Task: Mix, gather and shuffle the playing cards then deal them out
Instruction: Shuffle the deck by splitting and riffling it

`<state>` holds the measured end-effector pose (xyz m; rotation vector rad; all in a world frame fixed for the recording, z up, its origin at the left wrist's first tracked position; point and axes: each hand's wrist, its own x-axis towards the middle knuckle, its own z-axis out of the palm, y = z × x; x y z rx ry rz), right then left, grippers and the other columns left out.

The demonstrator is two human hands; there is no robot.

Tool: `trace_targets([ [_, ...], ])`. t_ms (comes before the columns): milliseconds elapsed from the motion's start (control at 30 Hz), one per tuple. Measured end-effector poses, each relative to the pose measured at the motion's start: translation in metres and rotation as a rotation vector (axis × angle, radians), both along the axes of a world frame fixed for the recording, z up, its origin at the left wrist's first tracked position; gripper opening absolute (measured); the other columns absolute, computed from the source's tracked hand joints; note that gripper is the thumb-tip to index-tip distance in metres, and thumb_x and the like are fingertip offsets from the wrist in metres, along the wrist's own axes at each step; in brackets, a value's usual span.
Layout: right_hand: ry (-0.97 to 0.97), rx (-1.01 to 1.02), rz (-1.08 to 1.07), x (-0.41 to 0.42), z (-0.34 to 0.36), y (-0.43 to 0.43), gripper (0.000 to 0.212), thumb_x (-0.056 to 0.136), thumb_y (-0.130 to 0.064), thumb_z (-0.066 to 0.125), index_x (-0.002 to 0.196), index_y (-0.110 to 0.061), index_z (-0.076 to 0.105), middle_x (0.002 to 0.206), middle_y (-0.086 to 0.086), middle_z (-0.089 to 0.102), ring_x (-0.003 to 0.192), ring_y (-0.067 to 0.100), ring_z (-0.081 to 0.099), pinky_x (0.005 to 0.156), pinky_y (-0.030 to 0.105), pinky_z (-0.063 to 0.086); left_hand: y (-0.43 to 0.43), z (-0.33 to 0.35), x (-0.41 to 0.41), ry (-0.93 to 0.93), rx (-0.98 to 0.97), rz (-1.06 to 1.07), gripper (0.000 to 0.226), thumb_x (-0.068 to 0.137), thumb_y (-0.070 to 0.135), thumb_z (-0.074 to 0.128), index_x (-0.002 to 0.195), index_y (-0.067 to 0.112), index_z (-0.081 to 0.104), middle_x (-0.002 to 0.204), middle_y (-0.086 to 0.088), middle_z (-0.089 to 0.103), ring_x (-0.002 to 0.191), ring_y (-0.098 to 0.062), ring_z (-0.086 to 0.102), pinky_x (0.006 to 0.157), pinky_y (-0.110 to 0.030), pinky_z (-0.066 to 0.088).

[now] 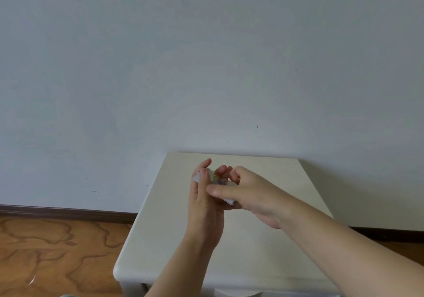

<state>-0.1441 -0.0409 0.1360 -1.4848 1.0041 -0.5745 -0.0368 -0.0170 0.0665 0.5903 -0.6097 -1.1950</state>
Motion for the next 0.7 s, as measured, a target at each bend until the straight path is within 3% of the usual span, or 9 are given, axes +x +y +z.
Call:
trace_targets([
  [67,0.167,-0.154,0.045,0.001,0.006,0.004,0.044,0.066,-0.035,0.087,0.077,-0.018,0.047,0.096,-0.003,0.061,0.083,0.010,0.069,0.081,0.033,0.062,0.002,0.002,-0.002,0.031,0.048,-0.025,0.050,0.080,0.064,0.062,0.122,0.038,0.062,0.113,-0.002,0.071,0.099,-0.022,0.072,0.065,-0.040,0.057],
  [167,0.359,-0.230,0.089,0.000,0.016,0.006,0.045,0.067,-0.042,0.084,0.076,-0.020,0.046,0.087,-0.004,0.061,0.066,0.011,0.067,0.075,0.033,0.059,0.004,0.002,-0.002,0.124,0.078,-0.027,0.056,0.070,0.066,0.072,0.119,0.040,0.065,0.111,-0.003,0.065,0.089,-0.023,0.070,0.057,-0.034,0.051],
  [300,0.441,-0.230,0.089,-0.002,0.027,0.011,0.052,0.063,-0.049,0.082,0.088,-0.018,0.049,0.087,-0.001,0.065,0.057,0.014,0.066,0.080,0.041,0.059,0.001,0.009,-0.002,0.285,0.125,0.012,0.058,0.059,0.060,0.081,0.110,0.034,0.071,0.101,-0.003,0.060,0.085,-0.024,0.067,0.068,-0.041,0.054],
  [367,0.494,-0.216,0.082,-0.007,0.036,0.012,0.062,0.054,-0.053,0.083,0.095,-0.020,0.050,0.085,0.002,0.069,0.055,0.013,0.066,0.087,0.046,0.056,-0.003,0.013,0.008,0.525,0.118,0.095,0.038,0.074,0.047,0.078,0.105,0.026,0.070,0.090,-0.004,0.059,0.074,-0.023,0.064,0.075,-0.041,0.057],
  [467,0.452,-0.214,0.068,-0.015,0.052,0.009,0.068,0.045,-0.056,0.082,0.096,-0.020,0.054,0.086,0.006,0.074,0.056,0.015,0.067,0.084,0.049,0.058,-0.005,0.014,0.036,0.807,0.142,0.173,0.020,0.098,0.039,0.054,0.106,0.024,0.063,0.102,-0.010,0.056,0.073,-0.021,0.056,0.078,-0.031,0.049],
  [533,0.373,-0.246,0.018,-0.012,0.059,0.006,0.067,0.044,-0.058,0.080,0.094,-0.020,0.056,0.080,0.004,0.072,0.054,0.014,0.066,0.065,0.039,0.060,0.000,0.012,0.038,0.798,0.138,0.103,0.028,0.094,0.044,0.057,0.113,0.024,0.065,0.118,-0.016,0.061,0.083,-0.025,0.062,0.080,-0.030,0.046],
  [600,0.409,-0.315,-0.007,0.000,0.057,0.006,0.059,0.051,-0.058,0.078,0.091,-0.021,0.055,0.073,0.002,0.071,0.050,0.013,0.063,0.049,0.029,0.052,0.006,0.012,0.023,0.665,0.093,-0.070,0.049,0.080,0.053,0.072,0.121,0.027,0.066,0.124,-0.019,0.067,0.095,-0.032,0.069,0.092,-0.036,0.048],
  [633,0.480,-0.355,0.005,0.008,0.053,0.007,0.052,0.055,-0.055,0.075,0.090,-0.023,0.053,0.071,0.001,0.071,0.049,0.013,0.062,0.048,0.027,0.048,0.008,0.012,0.013,0.563,0.061,-0.152,0.059,0.071,0.054,0.079,0.123,0.030,0.066,0.120,-0.016,0.071,0.095,-0.034,0.070,0.090,-0.040,0.051],
  [700,0.626,-0.383,0.051,0.017,0.043,0.010,0.043,0.059,-0.050,0.069,0.090,-0.027,0.050,0.074,-0.003,0.071,0.049,0.014,0.060,0.046,0.024,0.043,0.006,0.012,-0.002,0.391,0.055,-0.193,0.067,0.060,0.049,0.085,0.123,0.035,0.066,0.106,-0.011,0.075,0.082,-0.035,0.071,0.069,-0.043,0.055],
])
